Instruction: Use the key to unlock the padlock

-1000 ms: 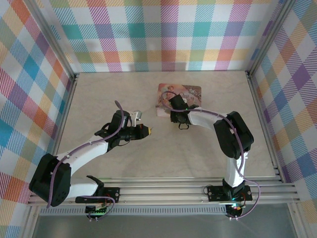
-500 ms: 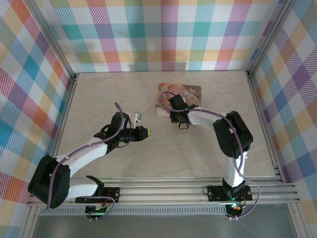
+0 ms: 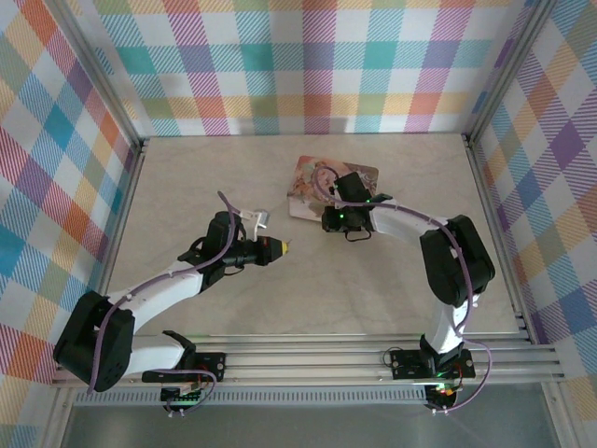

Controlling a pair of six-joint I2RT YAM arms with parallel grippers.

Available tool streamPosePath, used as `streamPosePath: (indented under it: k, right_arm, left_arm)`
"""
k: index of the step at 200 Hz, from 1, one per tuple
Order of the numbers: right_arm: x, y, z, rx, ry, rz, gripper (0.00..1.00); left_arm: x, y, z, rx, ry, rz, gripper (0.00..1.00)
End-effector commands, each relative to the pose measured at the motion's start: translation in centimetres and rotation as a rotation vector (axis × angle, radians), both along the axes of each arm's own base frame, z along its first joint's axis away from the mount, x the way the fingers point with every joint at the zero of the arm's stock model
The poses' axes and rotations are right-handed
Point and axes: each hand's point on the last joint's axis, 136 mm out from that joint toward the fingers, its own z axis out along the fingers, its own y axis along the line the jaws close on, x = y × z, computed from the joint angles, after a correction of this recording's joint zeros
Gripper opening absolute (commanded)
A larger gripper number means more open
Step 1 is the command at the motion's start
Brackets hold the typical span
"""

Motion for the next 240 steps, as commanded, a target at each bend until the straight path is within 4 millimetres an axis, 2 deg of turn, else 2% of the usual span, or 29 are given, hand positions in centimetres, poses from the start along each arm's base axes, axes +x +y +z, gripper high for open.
streamPosePath:
  k: [1, 42, 96, 124, 160, 188, 209, 223, 240]
  right_arm:
    - [-1.1, 1.1, 2.6, 0.131, 0.012, 0.055, 0.00]
    - [-1.4, 0.6, 3.5, 0.181, 0.027, 0.052, 0.00]
    - [-1.2, 0.3, 3.7, 0.270, 0.060, -0.008, 0.00]
    - [-1.4, -0.2, 2.3, 0.230, 0.075, -0.025, 0.00]
    - [-1.1, -2.4, -0.8, 0.089, 0.044, -0.044, 0.00]
    - [-0.5, -3.7, -1.7, -0.014, -0.001, -0.037, 0.00]
    - [-0.3, -4.4, -1.7, -0.047, -0.019, -0.058, 0.17]
    - [-0.3, -4.5, -1.6, -0.064, -0.036, -0.069, 0.34]
    - [-0.6, -4.4, -1.5, -0.094, -0.062, -0.075, 0.47]
  left_arm:
    - [0.2, -1.2, 0.7, -0.039, -0.023, -0.044, 0.00]
    - [0.9, -1.9, 0.6, -0.093, -0.003, -0.028, 0.00]
    - [2.3, -2.8, 0.6, -0.169, 0.048, 0.012, 0.00]
    - [2.2, -2.6, 0.1, -0.156, 0.073, 0.022, 0.00]
    - [1.5, -1.8, -0.5, -0.102, 0.077, 0.032, 0.00]
    - [1.0, -1.4, -0.4, -0.076, 0.069, 0.028, 0.00]
    - [0.8, -1.1, -0.1, -0.059, 0.058, 0.029, 0.00]
    - [0.8, -0.9, -0.1, -0.045, 0.050, 0.029, 0.00]
    - [0.7, -0.8, -0.1, -0.035, 0.045, 0.027, 0.00]
